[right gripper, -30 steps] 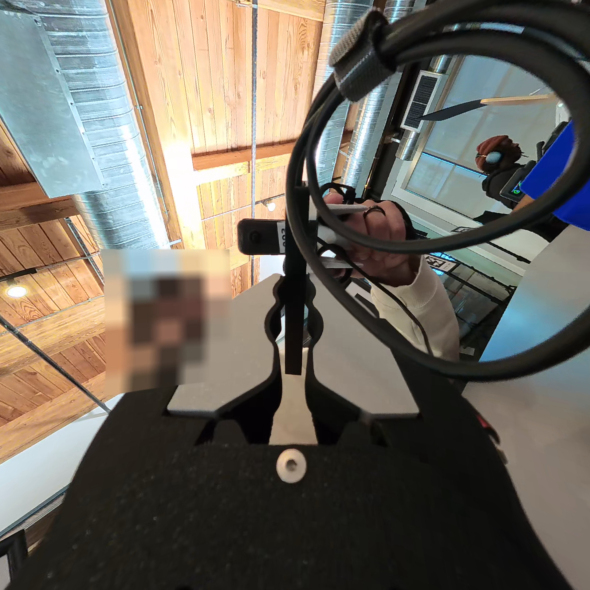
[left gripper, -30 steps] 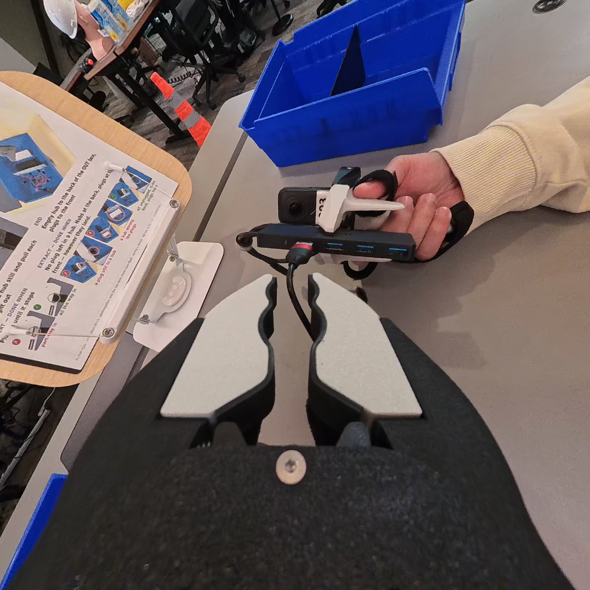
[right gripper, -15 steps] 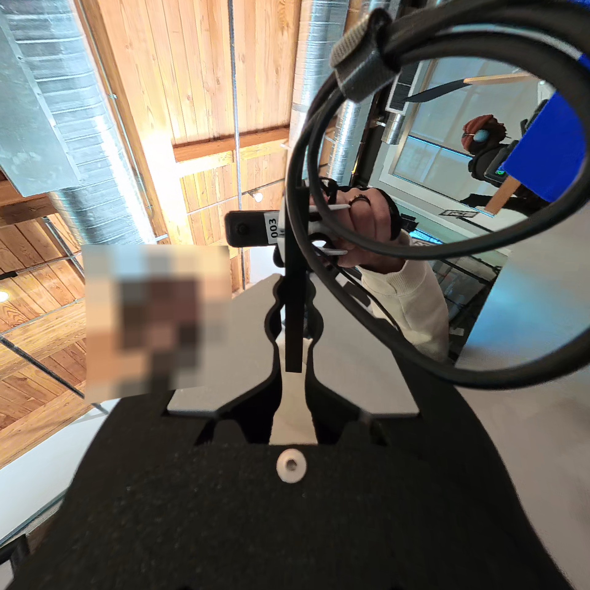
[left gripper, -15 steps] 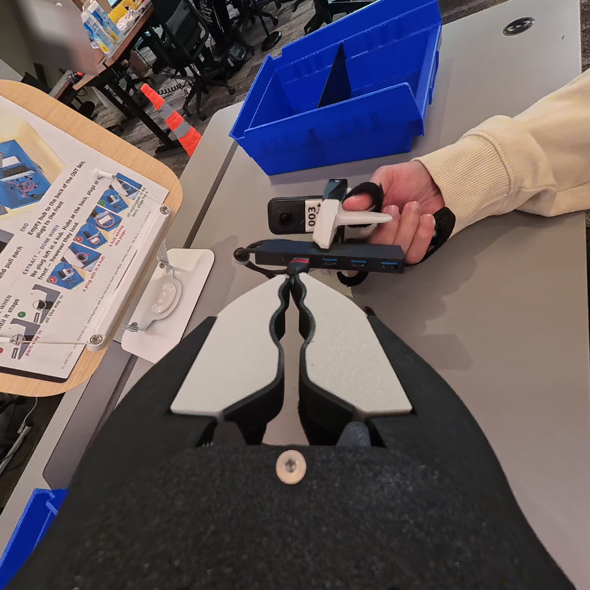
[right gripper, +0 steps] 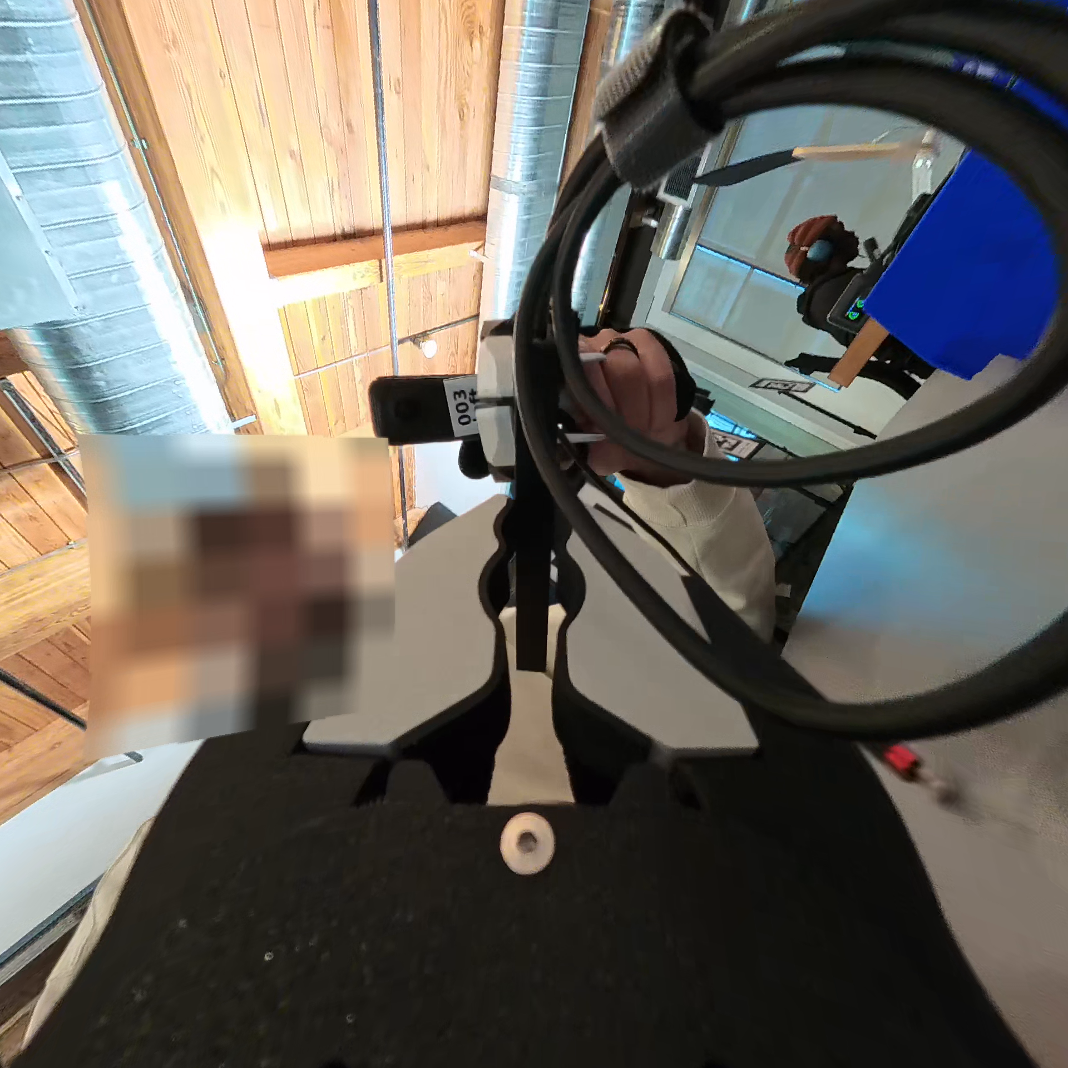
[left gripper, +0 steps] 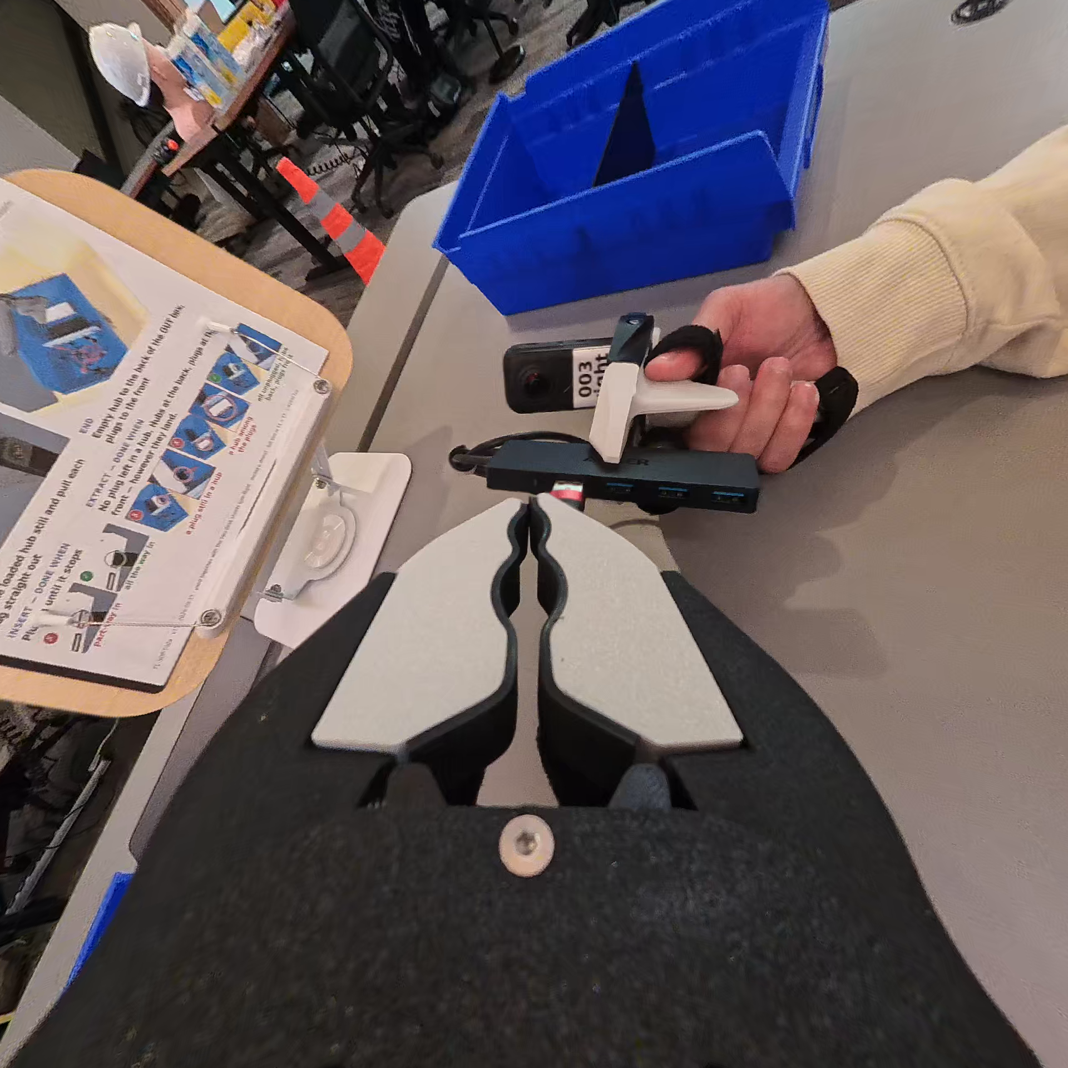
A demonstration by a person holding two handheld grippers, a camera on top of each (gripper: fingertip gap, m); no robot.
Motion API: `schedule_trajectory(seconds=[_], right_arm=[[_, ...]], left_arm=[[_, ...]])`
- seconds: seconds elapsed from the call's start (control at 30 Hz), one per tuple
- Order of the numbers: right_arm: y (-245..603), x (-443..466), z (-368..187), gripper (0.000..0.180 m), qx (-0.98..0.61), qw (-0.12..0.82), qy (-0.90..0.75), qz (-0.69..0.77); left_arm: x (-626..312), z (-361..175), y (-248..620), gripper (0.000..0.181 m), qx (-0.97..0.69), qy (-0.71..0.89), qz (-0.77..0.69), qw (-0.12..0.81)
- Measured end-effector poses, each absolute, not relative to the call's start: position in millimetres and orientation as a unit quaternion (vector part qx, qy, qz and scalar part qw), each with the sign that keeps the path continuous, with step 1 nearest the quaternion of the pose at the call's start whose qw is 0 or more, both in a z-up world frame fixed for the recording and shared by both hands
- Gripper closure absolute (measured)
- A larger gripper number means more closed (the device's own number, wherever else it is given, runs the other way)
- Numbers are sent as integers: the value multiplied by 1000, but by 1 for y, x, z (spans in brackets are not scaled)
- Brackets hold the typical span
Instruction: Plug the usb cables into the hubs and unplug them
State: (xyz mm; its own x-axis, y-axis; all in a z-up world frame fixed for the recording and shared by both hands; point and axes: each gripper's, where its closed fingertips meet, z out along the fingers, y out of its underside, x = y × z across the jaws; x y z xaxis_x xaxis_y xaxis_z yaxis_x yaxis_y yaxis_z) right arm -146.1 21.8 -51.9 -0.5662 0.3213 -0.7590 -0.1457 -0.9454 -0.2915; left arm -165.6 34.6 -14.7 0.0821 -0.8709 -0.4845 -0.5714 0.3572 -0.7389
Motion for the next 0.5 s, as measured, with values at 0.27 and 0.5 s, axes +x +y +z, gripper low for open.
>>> schedule_trajectory(seconds=[0.27,0.5], right_arm=[[26,-138,-48,169,-436,139,-90,885],[23,-140,-49,169,-434,130,-93,887]], left_arm=[[-174,-16,32,170,-550,645,-165,505],[-173,-28,35,144,-575,627,-204,485]])
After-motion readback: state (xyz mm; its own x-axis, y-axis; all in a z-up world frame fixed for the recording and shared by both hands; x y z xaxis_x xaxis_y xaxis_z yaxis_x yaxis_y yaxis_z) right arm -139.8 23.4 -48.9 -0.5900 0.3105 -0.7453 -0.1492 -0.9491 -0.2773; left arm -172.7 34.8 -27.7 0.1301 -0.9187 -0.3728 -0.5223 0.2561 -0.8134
